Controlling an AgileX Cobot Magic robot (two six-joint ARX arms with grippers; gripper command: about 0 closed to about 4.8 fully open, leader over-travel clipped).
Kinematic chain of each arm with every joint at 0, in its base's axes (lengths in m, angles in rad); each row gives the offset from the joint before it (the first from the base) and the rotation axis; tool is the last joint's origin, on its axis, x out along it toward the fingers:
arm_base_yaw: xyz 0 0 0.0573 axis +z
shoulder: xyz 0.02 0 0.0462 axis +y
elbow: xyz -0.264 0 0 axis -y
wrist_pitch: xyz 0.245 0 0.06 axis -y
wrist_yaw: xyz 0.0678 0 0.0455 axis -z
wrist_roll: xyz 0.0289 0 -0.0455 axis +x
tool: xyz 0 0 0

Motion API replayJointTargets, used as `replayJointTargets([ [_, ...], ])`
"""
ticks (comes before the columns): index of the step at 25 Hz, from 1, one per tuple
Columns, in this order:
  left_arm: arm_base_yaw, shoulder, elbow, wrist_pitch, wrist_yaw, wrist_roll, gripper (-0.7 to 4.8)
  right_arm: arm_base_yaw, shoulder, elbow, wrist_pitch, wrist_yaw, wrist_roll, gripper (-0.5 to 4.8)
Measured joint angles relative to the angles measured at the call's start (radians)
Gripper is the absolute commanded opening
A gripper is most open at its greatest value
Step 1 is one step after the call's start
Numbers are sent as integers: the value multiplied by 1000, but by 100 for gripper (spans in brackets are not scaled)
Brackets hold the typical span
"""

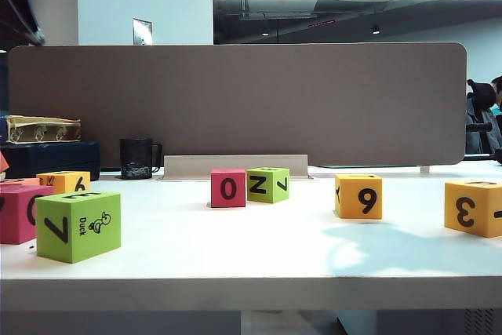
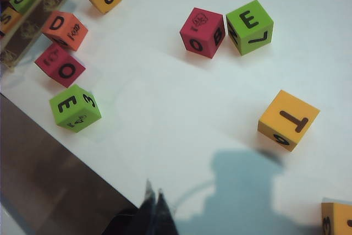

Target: Select the appropriate blocks from the scattered letter blocks on the table and arrange them in a row to spell out "DEEP".

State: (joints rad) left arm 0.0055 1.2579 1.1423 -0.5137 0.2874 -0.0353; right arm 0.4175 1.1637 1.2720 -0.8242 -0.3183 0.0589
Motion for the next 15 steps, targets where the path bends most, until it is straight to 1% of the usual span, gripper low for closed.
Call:
replayJointTargets([
  [2, 0, 55, 0, 63, -11, -2, -6, 21, 35, 0, 8, -1, 13, -2],
  [7, 0, 117, 2, 122, -49, -3, -4, 70, 88, 0, 63, -14, 18, -2],
  [8, 0, 129, 2, 134, -51, -3, 6, 84, 101, 0, 85, -14, 19, -2],
  [9, 0, 153, 2, 146, -53, -3, 35, 111, 123, 0, 124, -14, 19, -2],
  [11, 0, 174, 2, 159, -52, -3, 110, 137, 147, 0, 171, -15, 19, -2],
  [12, 0, 186, 2, 169, -53, -3, 128, 149, 160, 0, 197, -15, 19, -2],
  [15, 0, 227, 16, 190, -53, 1, 160, 180, 190, 0, 248, -15, 19, -2],
])
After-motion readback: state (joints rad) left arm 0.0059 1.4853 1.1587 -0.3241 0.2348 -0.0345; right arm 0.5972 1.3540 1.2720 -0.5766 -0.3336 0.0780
